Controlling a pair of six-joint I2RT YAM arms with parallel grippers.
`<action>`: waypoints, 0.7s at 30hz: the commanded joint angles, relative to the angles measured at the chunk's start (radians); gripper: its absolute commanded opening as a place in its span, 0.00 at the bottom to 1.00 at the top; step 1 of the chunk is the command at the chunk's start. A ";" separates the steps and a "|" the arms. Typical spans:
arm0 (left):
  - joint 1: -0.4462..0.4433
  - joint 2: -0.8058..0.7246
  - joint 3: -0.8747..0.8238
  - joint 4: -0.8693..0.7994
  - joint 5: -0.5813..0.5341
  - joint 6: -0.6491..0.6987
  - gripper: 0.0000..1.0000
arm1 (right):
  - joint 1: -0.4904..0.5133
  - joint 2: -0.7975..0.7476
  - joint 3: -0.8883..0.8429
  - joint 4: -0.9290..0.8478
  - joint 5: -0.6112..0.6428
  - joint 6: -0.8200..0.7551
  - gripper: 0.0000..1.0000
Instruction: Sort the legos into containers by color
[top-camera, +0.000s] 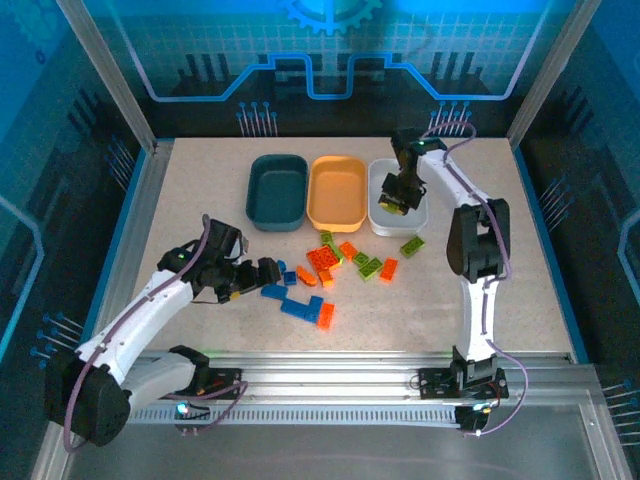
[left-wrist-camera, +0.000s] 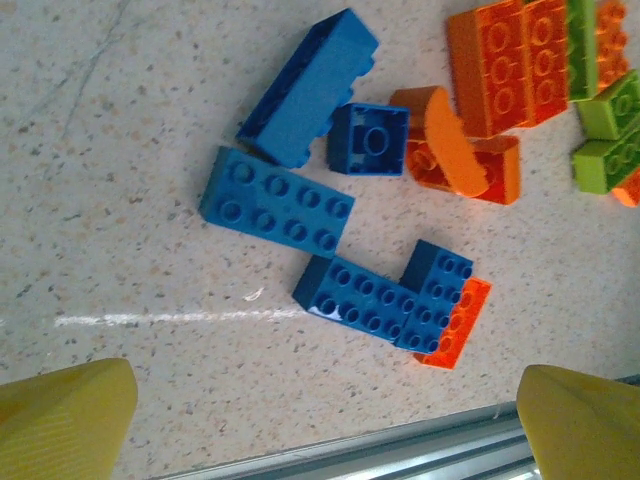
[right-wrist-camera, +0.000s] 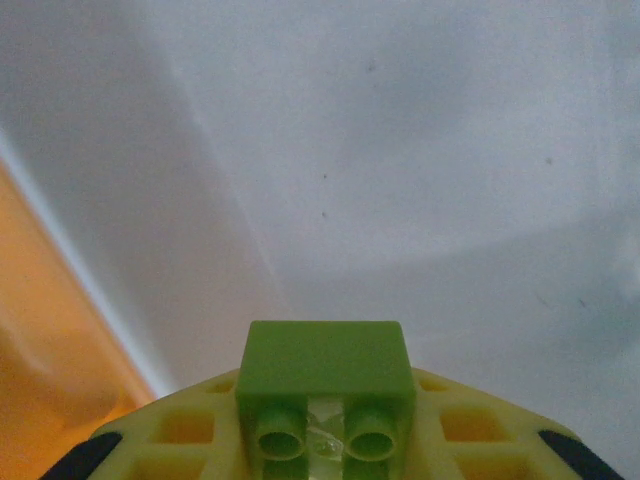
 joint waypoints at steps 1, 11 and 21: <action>0.010 0.029 0.049 -0.078 -0.004 0.027 0.99 | -0.014 0.061 0.071 -0.065 -0.017 -0.046 0.30; 0.021 0.148 0.105 -0.074 -0.017 0.084 0.98 | -0.014 0.082 0.102 -0.094 -0.009 -0.066 0.55; 0.025 0.233 0.171 -0.084 -0.057 0.203 0.88 | 0.055 -0.257 -0.051 -0.084 0.021 -0.067 0.58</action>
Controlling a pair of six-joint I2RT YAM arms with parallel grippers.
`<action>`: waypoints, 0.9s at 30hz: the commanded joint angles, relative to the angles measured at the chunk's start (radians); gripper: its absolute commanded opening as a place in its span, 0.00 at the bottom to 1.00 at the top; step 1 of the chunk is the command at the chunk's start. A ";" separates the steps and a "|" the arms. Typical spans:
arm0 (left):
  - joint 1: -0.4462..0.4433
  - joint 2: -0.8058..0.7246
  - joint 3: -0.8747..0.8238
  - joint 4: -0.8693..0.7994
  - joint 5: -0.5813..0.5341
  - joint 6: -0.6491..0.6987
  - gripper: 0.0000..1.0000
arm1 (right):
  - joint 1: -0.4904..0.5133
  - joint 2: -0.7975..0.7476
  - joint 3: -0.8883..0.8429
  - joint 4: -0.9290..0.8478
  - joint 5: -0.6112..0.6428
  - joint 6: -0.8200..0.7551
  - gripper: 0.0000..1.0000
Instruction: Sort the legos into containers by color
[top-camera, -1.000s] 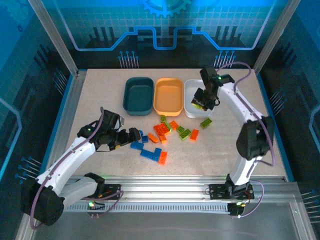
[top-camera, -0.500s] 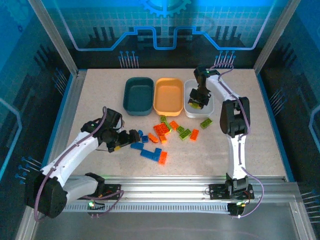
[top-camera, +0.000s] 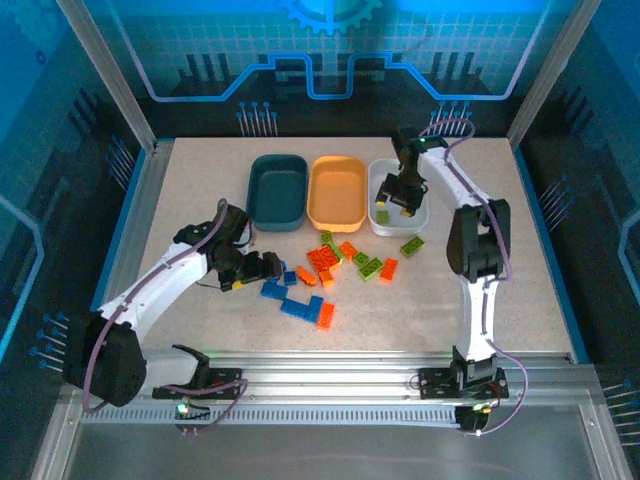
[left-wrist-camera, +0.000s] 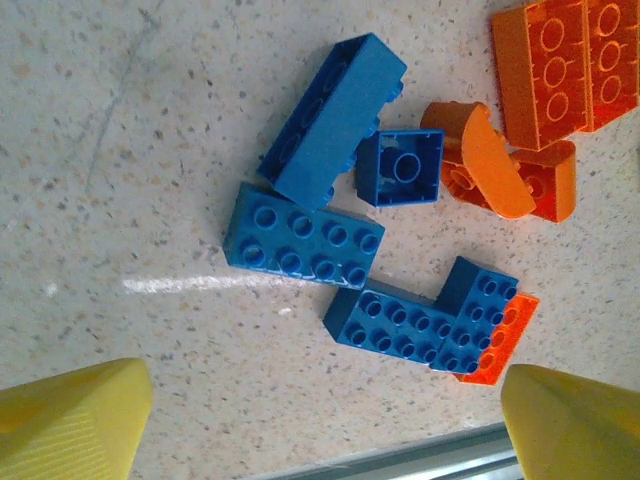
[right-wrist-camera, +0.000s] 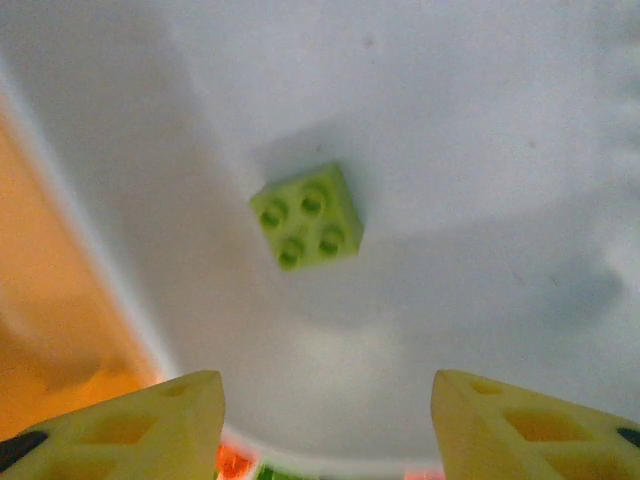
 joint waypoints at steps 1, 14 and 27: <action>0.007 0.033 0.038 -0.027 -0.027 0.076 0.86 | 0.072 -0.222 -0.091 -0.007 0.017 -0.009 0.58; 0.009 0.272 0.130 0.055 -0.054 0.171 0.67 | 0.327 -0.651 -0.683 0.135 -0.001 0.094 0.58; 0.004 0.442 0.198 0.083 -0.023 0.195 0.59 | 0.295 -0.646 -0.690 0.124 -0.013 0.049 0.58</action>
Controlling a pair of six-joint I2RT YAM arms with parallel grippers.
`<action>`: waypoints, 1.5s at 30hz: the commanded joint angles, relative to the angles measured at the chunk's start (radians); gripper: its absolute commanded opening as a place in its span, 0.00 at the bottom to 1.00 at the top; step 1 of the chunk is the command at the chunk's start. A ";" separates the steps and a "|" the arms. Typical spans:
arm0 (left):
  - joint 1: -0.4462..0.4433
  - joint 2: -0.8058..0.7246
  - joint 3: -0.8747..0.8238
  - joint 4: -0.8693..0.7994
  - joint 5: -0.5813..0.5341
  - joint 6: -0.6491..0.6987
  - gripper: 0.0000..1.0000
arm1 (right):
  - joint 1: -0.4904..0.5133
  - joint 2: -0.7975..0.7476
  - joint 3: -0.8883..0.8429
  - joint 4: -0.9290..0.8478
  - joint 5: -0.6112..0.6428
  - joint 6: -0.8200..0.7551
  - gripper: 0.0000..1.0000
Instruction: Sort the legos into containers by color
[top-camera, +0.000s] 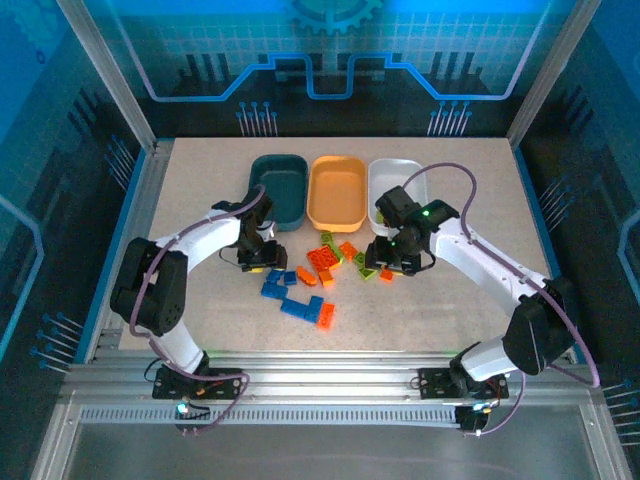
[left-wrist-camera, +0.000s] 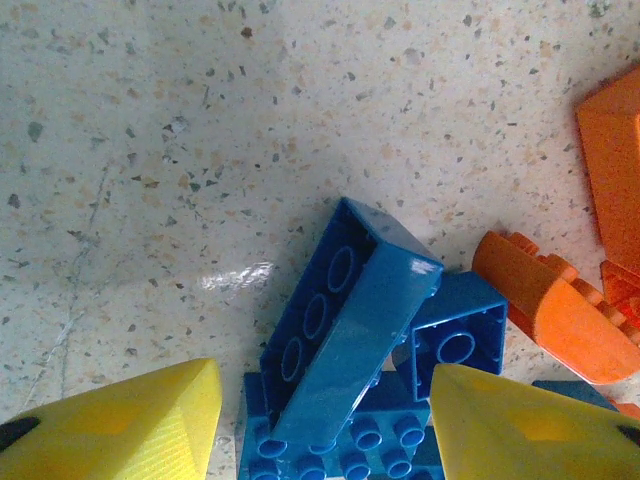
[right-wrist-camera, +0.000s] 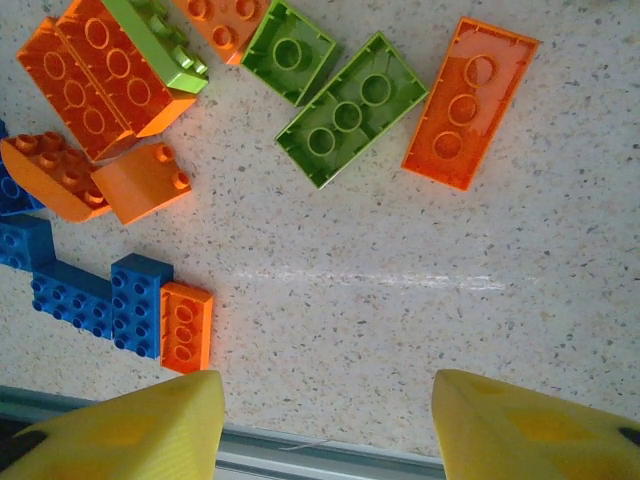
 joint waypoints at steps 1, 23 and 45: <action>0.003 0.034 0.016 0.008 0.009 0.022 0.58 | -0.012 0.007 0.023 0.005 -0.011 -0.012 0.58; 0.012 0.141 0.054 0.017 -0.025 0.030 0.28 | -0.016 0.035 0.025 0.029 -0.033 -0.002 0.58; 0.081 0.007 0.380 -0.116 -0.034 -0.044 0.32 | -0.013 0.057 0.016 0.063 -0.047 -0.006 0.58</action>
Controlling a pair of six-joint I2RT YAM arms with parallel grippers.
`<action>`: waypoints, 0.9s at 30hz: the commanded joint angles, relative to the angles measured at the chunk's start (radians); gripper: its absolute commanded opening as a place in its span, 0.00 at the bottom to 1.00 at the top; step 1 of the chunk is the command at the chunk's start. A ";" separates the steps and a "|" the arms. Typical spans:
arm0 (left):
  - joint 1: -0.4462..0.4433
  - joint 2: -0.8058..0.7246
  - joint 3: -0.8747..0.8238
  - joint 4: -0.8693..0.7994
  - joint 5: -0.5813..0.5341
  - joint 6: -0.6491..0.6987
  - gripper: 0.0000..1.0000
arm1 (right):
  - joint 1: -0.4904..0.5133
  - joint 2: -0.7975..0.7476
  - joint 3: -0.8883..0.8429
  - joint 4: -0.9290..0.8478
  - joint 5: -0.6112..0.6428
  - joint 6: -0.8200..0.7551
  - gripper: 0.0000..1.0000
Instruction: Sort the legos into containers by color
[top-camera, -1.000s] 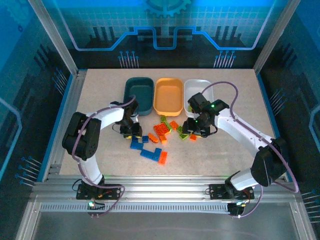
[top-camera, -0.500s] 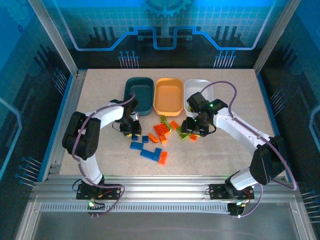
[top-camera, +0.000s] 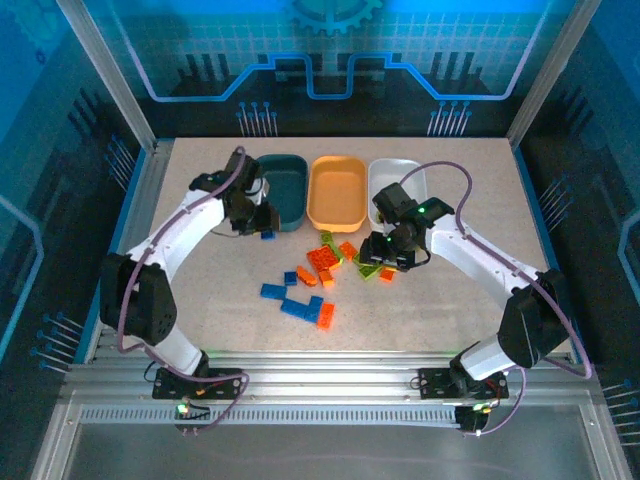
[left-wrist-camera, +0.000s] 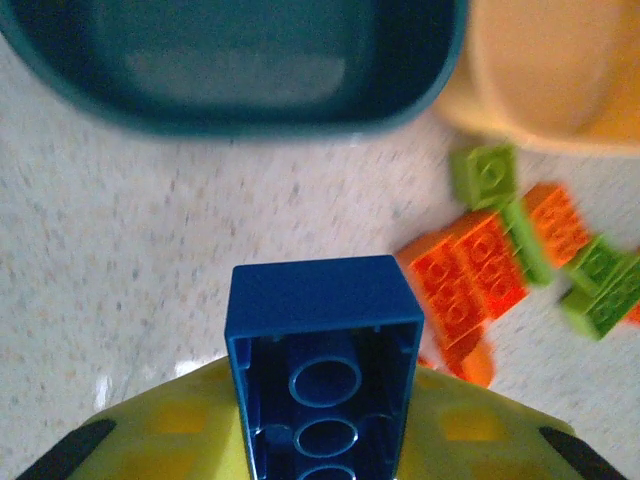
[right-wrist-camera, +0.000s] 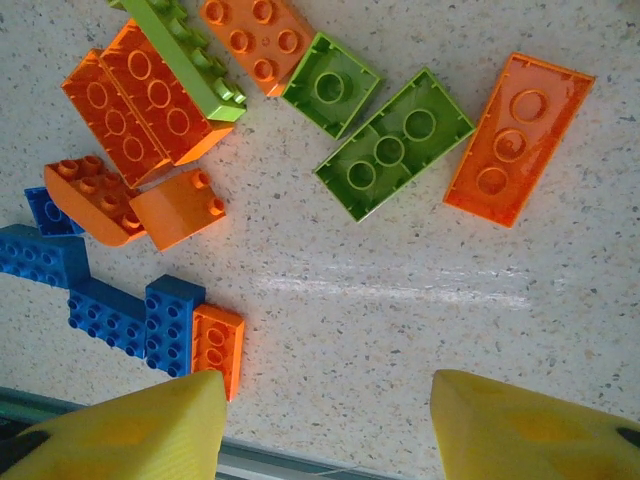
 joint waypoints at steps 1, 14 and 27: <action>0.027 0.111 0.119 -0.027 -0.025 -0.009 0.32 | -0.008 0.015 0.010 -0.011 -0.006 -0.018 0.58; 0.049 0.562 0.607 -0.098 -0.105 0.019 0.35 | -0.017 -0.026 -0.050 -0.042 0.000 -0.049 0.58; 0.055 0.581 0.687 -0.137 -0.059 -0.007 0.60 | -0.059 -0.051 -0.062 -0.059 -0.009 -0.075 0.59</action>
